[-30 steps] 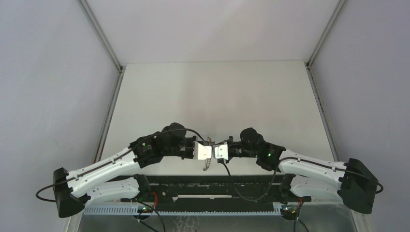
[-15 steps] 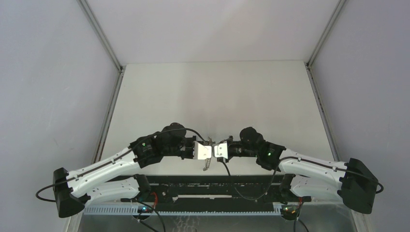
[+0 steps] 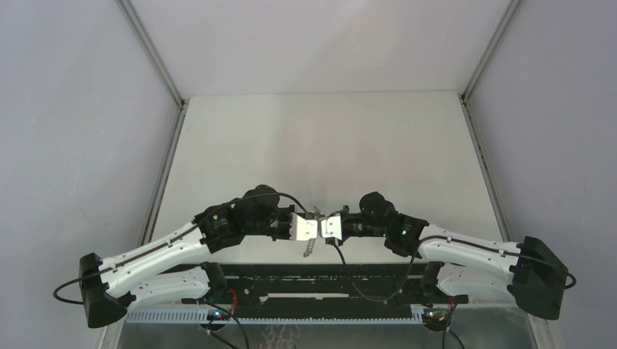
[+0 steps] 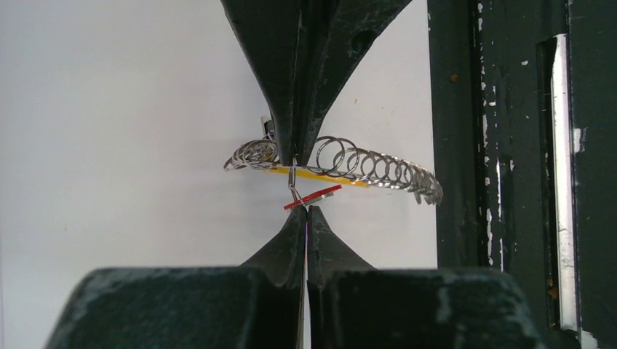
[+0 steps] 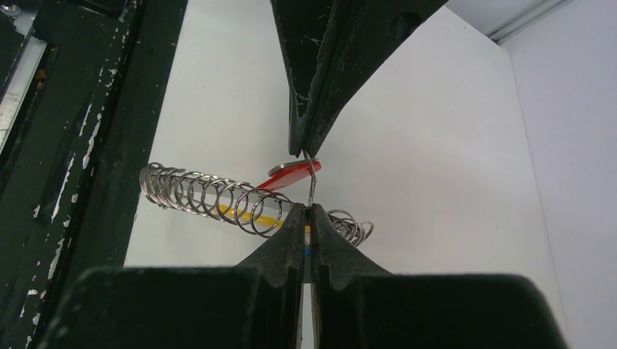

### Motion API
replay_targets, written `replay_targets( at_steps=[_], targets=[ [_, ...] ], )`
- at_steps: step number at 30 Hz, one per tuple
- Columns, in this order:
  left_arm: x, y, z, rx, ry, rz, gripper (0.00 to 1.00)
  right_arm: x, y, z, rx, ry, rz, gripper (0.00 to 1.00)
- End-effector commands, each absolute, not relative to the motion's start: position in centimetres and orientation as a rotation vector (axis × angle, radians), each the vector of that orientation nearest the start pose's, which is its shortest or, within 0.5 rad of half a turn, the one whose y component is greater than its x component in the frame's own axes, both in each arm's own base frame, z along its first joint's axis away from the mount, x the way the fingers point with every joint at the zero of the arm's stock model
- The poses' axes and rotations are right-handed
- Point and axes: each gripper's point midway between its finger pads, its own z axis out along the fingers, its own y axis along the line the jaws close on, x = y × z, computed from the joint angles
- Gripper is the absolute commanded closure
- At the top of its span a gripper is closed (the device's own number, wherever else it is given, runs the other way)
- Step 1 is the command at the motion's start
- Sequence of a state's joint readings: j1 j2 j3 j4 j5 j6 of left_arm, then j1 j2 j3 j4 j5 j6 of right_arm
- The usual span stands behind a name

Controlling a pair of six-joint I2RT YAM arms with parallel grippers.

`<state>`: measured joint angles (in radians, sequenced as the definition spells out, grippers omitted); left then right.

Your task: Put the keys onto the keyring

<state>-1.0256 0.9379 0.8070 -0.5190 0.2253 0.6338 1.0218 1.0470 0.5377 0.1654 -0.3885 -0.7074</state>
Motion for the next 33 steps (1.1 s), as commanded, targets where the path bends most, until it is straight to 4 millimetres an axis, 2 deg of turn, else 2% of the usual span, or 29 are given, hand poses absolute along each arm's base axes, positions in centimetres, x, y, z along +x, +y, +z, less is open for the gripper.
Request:
replay_targets(
  at_steps=[1,17,33],
  targets=[
    [13.9,-28.2,21.7,1.648,1.3,-0.543,1.0,14.2,34.8,21.8,-1.528,0.876,0.635,1.0],
    [13.5,-27.5,21.0,1.708,1.309,-0.527,1.0,13.4,34.5,21.9,-1.588,0.793,0.598,1.0],
    [13.7,-27.8,20.2,1.718,1.351,-0.526,1.0,11.9,34.4,23.6,-1.569,0.724,0.642,1.0]
  ],
)
